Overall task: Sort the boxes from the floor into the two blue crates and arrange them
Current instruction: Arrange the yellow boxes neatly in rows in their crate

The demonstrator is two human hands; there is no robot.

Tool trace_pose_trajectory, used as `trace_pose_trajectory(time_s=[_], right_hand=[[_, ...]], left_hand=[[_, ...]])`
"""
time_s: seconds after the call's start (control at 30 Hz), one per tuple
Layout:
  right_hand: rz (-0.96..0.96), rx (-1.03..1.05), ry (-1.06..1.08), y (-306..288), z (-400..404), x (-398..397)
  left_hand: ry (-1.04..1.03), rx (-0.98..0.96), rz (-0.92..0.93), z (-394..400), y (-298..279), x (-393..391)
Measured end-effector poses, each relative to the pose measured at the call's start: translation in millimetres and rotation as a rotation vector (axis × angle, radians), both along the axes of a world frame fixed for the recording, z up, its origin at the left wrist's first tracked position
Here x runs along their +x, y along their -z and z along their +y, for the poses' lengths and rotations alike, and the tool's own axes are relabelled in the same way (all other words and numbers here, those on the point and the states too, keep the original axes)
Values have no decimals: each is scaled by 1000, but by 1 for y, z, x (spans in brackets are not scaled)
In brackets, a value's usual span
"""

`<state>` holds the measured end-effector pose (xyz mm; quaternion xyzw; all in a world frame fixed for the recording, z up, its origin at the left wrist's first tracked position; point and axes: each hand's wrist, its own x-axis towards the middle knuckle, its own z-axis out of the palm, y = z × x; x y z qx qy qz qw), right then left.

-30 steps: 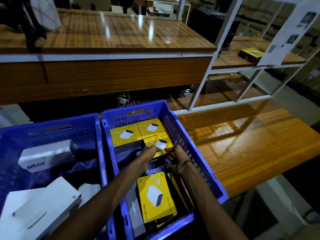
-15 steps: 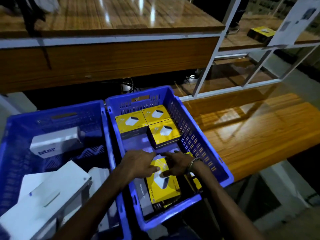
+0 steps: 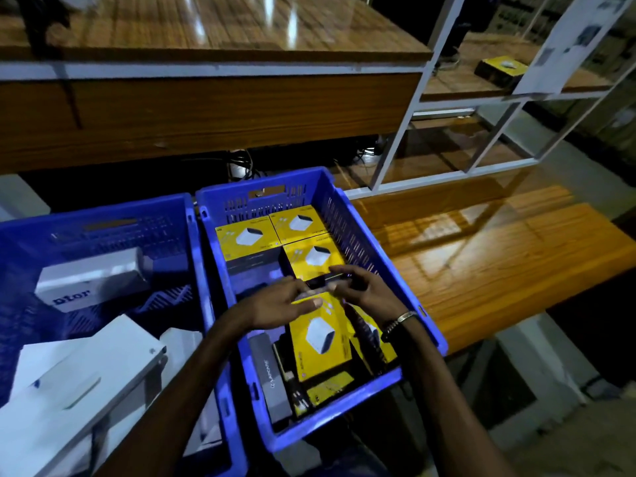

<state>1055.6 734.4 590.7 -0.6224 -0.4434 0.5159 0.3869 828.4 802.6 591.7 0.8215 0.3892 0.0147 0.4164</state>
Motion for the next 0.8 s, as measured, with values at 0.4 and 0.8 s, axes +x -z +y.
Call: trace_pose_trajectory(time_s=[0.4, 0.8], right_hand=[[506, -84, 155, -9, 3, 8], [276, -267, 213, -3, 3, 1]], left_hand=[[-853, -591, -820, -2, -28, 0], [-528, -22, -245, -22, -21, 4]])
